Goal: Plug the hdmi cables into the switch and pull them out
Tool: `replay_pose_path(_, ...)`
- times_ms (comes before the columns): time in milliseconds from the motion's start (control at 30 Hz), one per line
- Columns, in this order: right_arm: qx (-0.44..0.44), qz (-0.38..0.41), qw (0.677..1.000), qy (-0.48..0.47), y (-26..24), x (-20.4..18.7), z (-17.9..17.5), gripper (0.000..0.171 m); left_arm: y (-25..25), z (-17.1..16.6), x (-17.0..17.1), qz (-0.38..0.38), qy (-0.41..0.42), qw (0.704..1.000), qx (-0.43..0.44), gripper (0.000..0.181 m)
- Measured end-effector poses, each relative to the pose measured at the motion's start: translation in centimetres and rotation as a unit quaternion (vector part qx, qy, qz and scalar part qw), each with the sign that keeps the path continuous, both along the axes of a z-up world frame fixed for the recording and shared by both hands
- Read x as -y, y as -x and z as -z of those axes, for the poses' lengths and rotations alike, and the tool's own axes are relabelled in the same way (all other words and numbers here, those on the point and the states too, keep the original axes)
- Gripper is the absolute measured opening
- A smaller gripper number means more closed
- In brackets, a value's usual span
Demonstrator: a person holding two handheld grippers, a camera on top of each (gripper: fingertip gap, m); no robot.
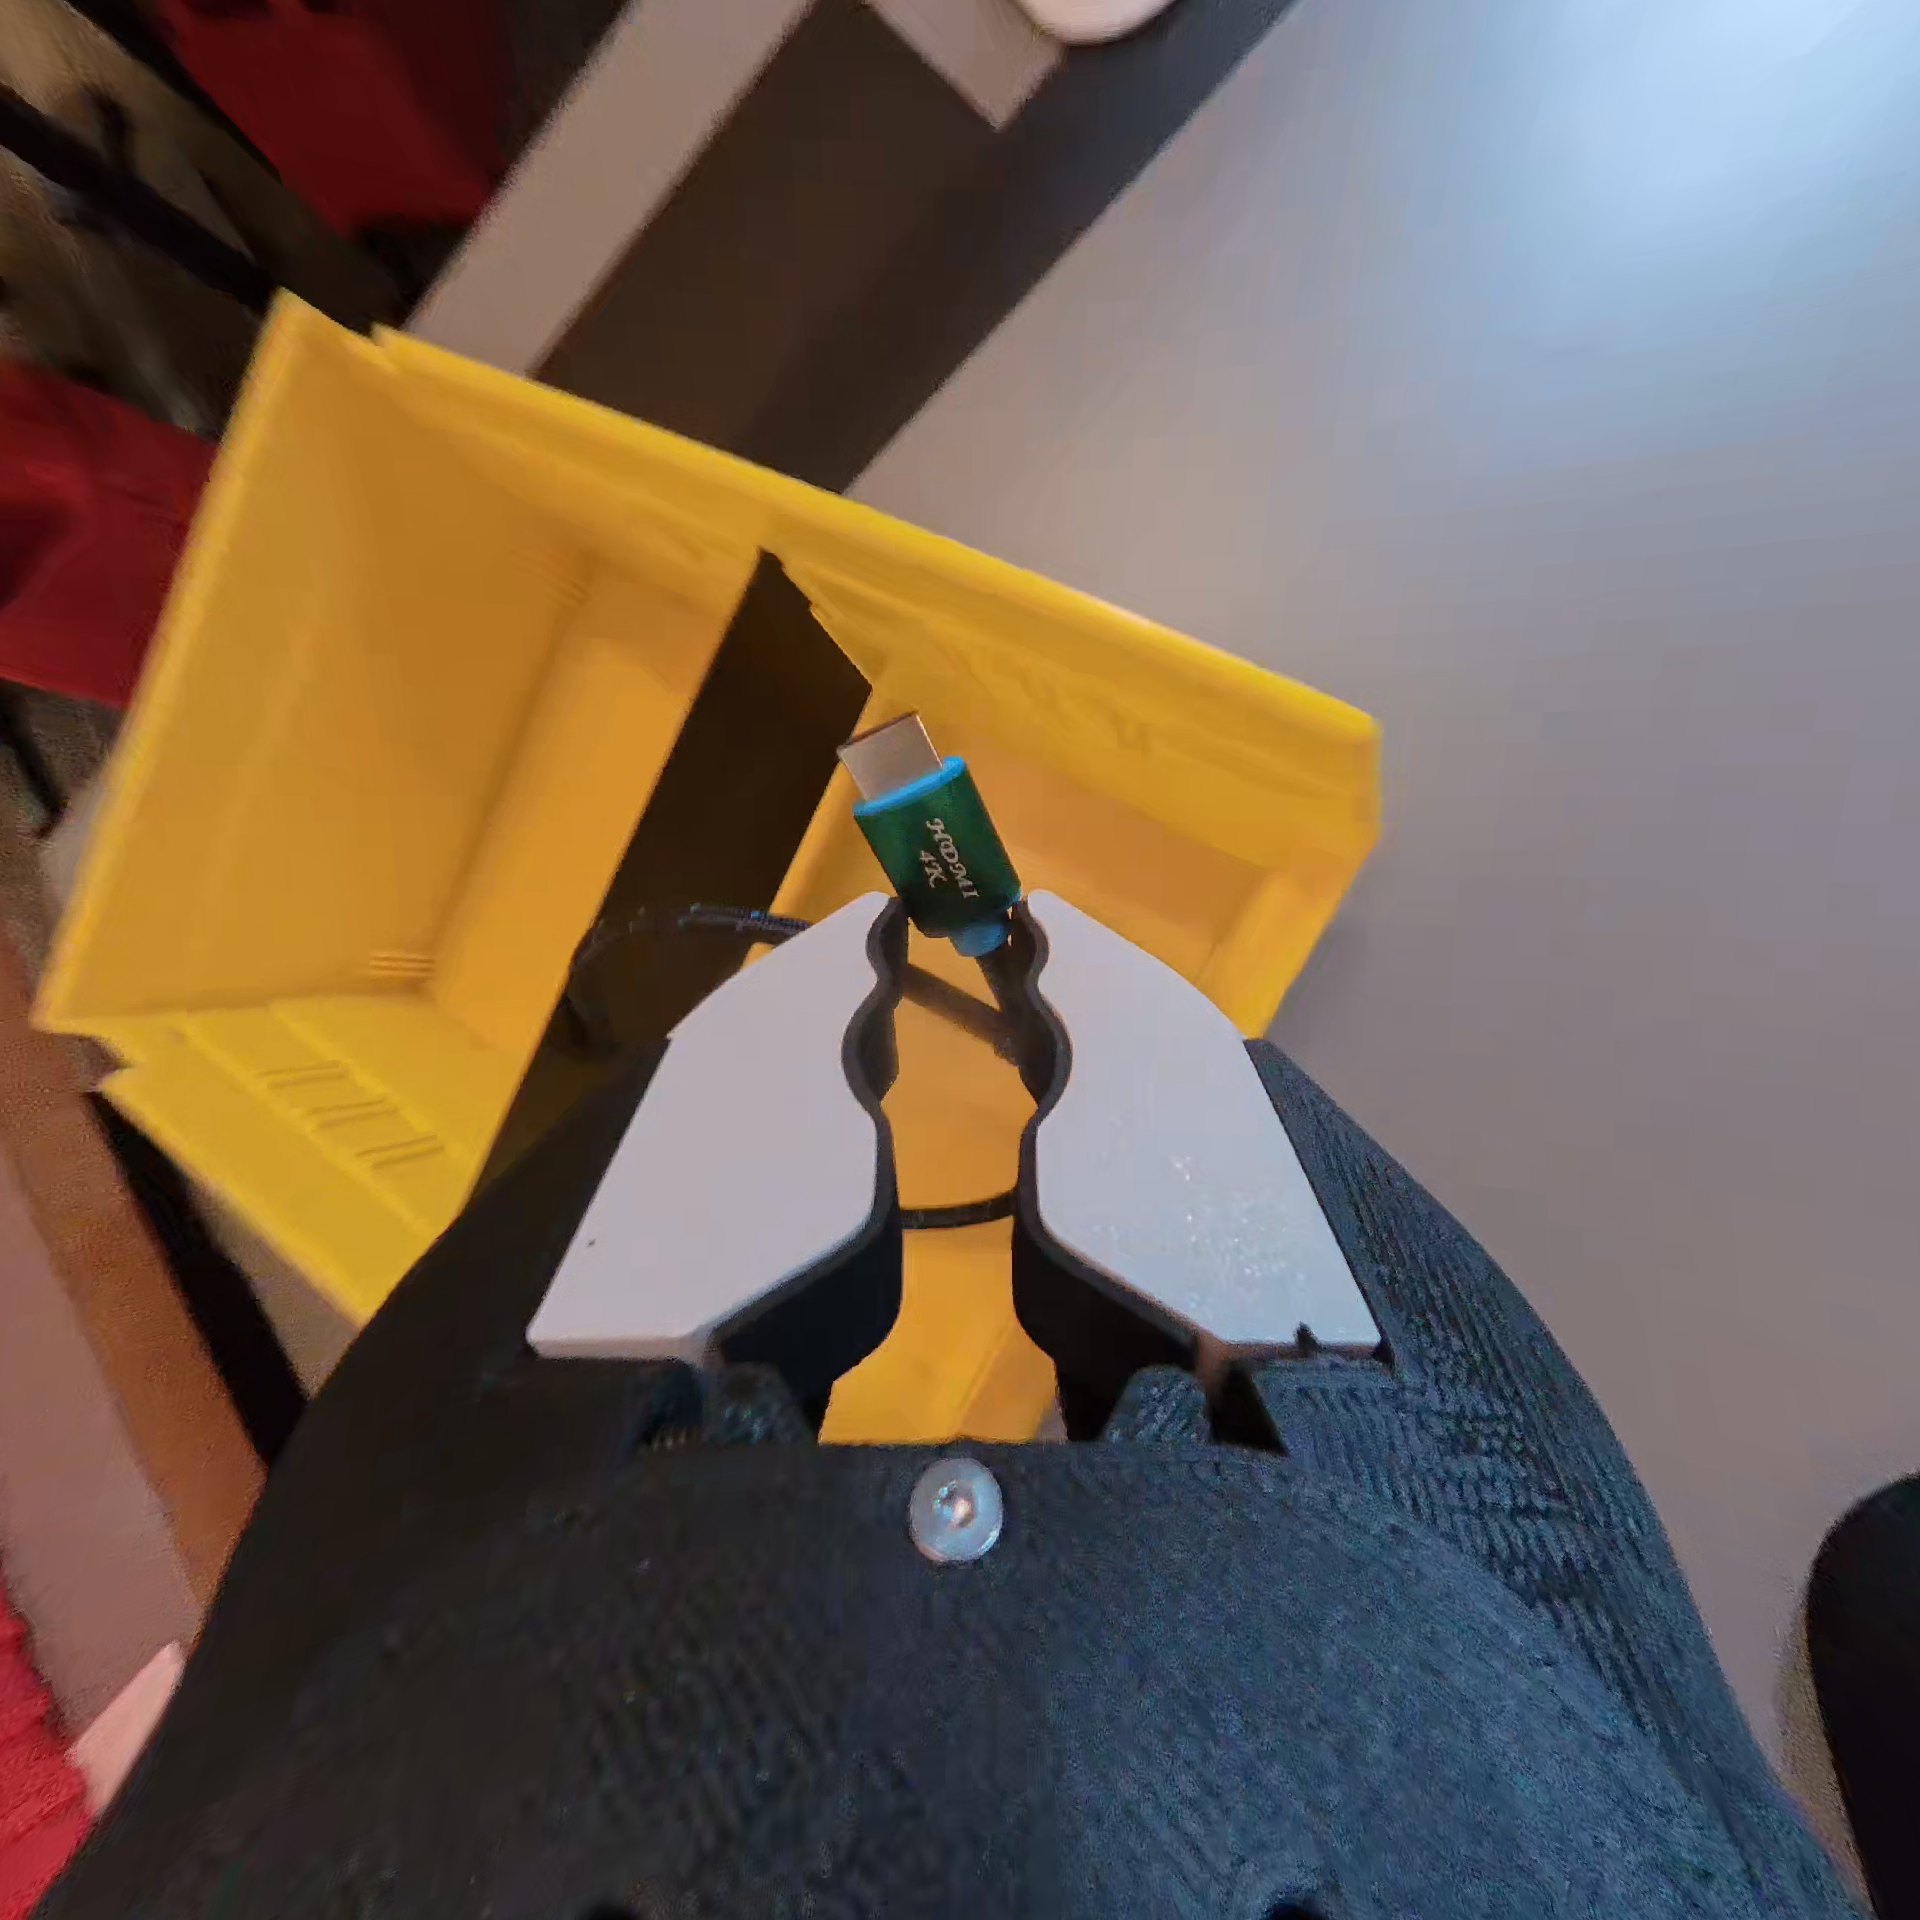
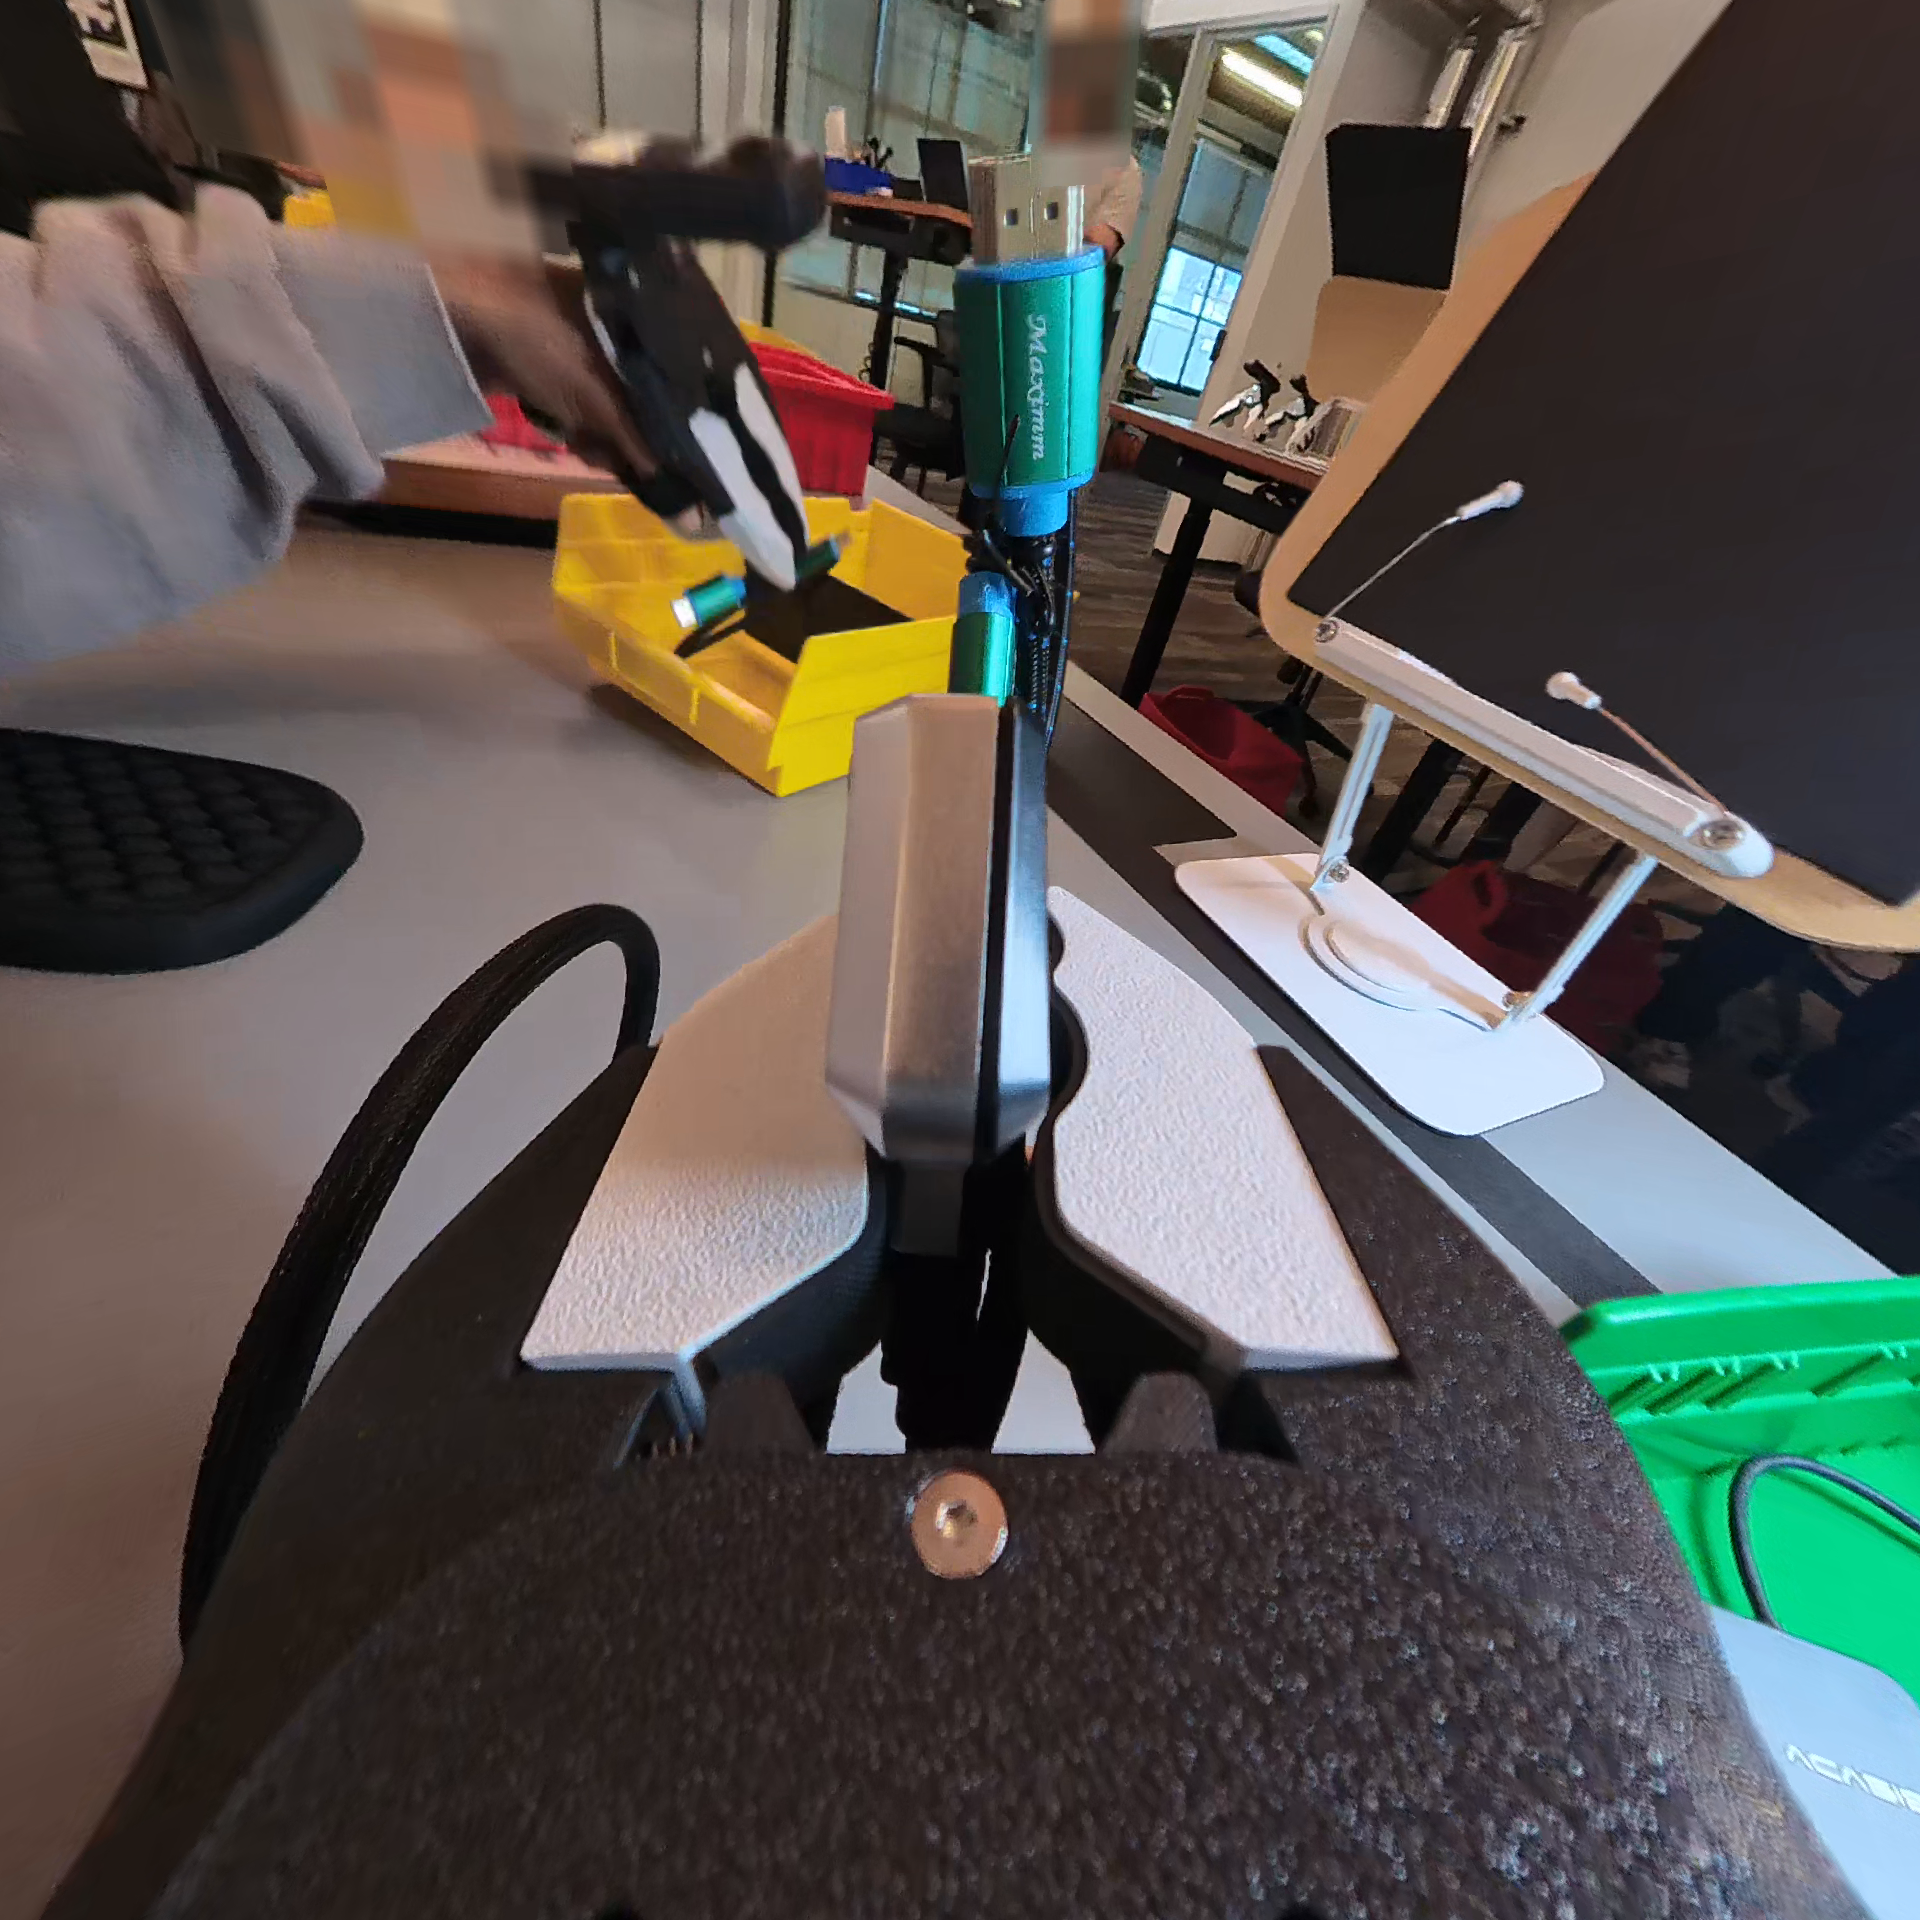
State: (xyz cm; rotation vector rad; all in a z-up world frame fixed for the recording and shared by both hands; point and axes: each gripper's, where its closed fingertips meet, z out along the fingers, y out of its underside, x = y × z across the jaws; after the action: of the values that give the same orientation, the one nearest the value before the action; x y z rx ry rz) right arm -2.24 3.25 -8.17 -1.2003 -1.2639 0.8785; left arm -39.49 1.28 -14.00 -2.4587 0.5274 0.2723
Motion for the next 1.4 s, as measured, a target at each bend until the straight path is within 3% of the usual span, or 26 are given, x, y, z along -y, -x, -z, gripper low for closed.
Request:
replay_pose_path(133,0.014,-0.004,1.0,-0.019,0.6,0.8,0.5,0.023,-2.0,-5.5,1.2,0.024,-0.068,0.997,-0.028,0.019)
replay_pose_path(300,0.006,0.014,0.997,-0.072,0.5,1.0,-0.3,0.023,-9.5,-14.7,2.8,0.107,-0.203,0.973,-0.016,0.019)
replay_pose_path(467,0.019,0.07,0.983,-0.168,-0.2,-0.3,-0.3,0.024,-18.9,-18.2,4.6,0.212,-0.269,0.94,0.003,0.019)
replay_pose_path(633,0.067,0.124,0.943,-0.302,-0.4,-0.6,0.5,0.024,-24.0,-16.7,4.0,0.274,-0.279,0.916,0.088,0.019)
replay_pose_path(767,0.101,0.126,0.907,-0.388,0.5,0.4,1.3,0.023,-24.9,-12.5,4.2,0.313,-0.181,0.923,0.132,0.019)
replay_pose_path(1033,0.111,0.139,0.898,-0.402,-0.4,-0.6,1.3,0.023,-28.0,-7.3,5.2,0.373,-0.06,0.917,0.126,0.019)
replay_pose_path(1400,0.116,0.159,0.89,-0.411,-0.8,-1.8,1.6,0.023,-31.3,-6.0,5.7,0.417,-0.052,0.901,0.105,0.019)
